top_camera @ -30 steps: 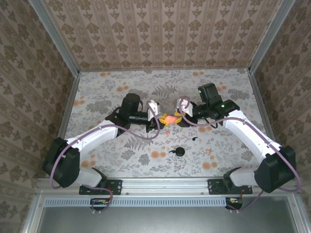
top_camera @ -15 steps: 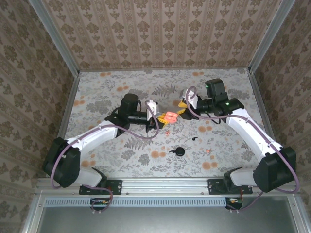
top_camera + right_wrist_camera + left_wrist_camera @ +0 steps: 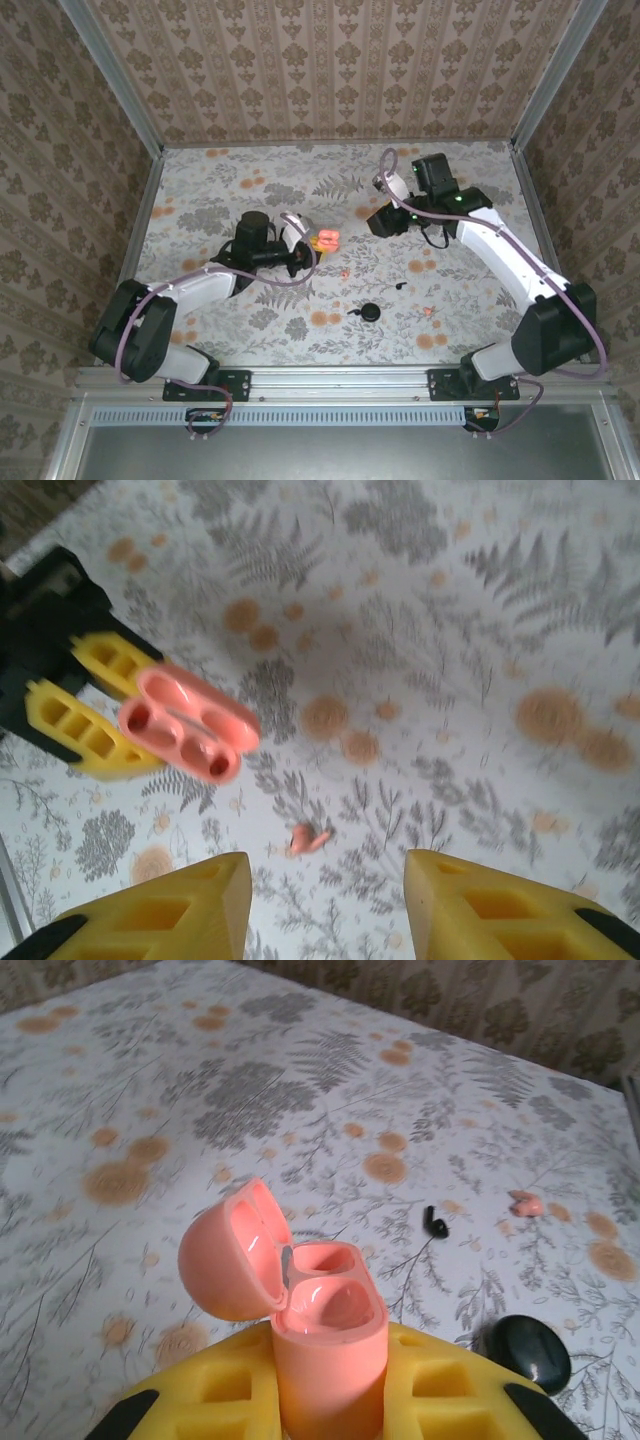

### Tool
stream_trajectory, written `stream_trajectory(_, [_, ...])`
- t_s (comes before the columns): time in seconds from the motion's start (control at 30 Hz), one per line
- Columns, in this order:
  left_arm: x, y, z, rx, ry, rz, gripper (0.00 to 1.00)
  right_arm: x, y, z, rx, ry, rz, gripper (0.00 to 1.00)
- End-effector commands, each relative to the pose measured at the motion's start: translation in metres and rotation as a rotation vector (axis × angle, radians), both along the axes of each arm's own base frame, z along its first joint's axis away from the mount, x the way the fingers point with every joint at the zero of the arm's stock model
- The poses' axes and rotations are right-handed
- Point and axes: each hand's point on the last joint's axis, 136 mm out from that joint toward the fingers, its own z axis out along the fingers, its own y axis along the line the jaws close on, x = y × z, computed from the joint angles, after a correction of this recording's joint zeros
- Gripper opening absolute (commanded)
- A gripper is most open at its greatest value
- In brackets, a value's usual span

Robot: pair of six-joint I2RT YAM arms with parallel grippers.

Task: Insert wireless bluetooth earbuds into charging case

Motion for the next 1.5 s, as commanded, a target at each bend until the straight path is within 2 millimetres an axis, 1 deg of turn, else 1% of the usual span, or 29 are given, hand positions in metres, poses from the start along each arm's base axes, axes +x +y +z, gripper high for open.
stream_trajectory(0.0, [0.015, 0.013, 0.013, -0.028, -0.030, 0.119, 0.16, -0.006, -0.001, -0.027, -0.060, 0.154, -0.068, 0.46])
stream_trajectory(0.07, [0.016, 0.022, 0.011, -0.021, -0.023, 0.157, 0.16, -0.003, 0.008, -0.038, -0.060, 0.195, -0.060, 0.47])
stream_trajectory(0.17, [0.018, 0.036, 0.008, -0.011, -0.018, 0.215, 0.15, -0.003, 0.028, -0.054, -0.055, 0.232, 0.001, 0.49])
stream_trajectory(0.3, [0.019, 0.053, 0.007, 0.002, -0.019, 0.273, 0.15, -0.001, 0.050, -0.080, -0.041, 0.320, 0.048, 0.50])
stream_trajectory(0.4, [0.019, 0.062, 0.008, 0.010, -0.027, 0.307, 0.15, 0.002, 0.062, -0.100, -0.056, 0.379, 0.068, 0.50])
stream_trajectory(0.5, [0.016, 0.066, 0.009, 0.016, -0.034, 0.321, 0.15, 0.005, 0.070, -0.118, -0.070, 0.420, 0.076, 0.50])
stream_trajectory(0.53, [0.022, 0.075, 0.010, 0.017, -0.035, 0.351, 0.15, 0.005, 0.072, -0.123, -0.072, 0.434, 0.077, 0.50])
stream_trajectory(0.67, [0.021, 0.080, 0.010, 0.021, -0.036, 0.364, 0.15, 0.005, 0.079, -0.140, -0.079, 0.487, 0.085, 0.51])
stream_trajectory(0.87, [0.022, 0.085, 0.011, 0.022, -0.039, 0.381, 0.15, 0.000, 0.089, -0.158, -0.068, 0.551, 0.094, 0.50])
stream_trajectory(1.0, [0.023, 0.085, 0.011, 0.024, -0.042, 0.382, 0.15, -0.006, 0.090, -0.167, -0.074, 0.583, 0.100, 0.50])
stream_trajectory(1.23, [0.022, 0.085, 0.011, 0.022, -0.040, 0.376, 0.16, -0.021, 0.081, -0.182, -0.113, 0.634, 0.102, 0.50])
stream_trajectory(1.47, [0.021, 0.084, 0.009, 0.020, -0.030, 0.370, 0.16, -0.032, 0.072, -0.187, -0.155, 0.660, 0.099, 0.50])
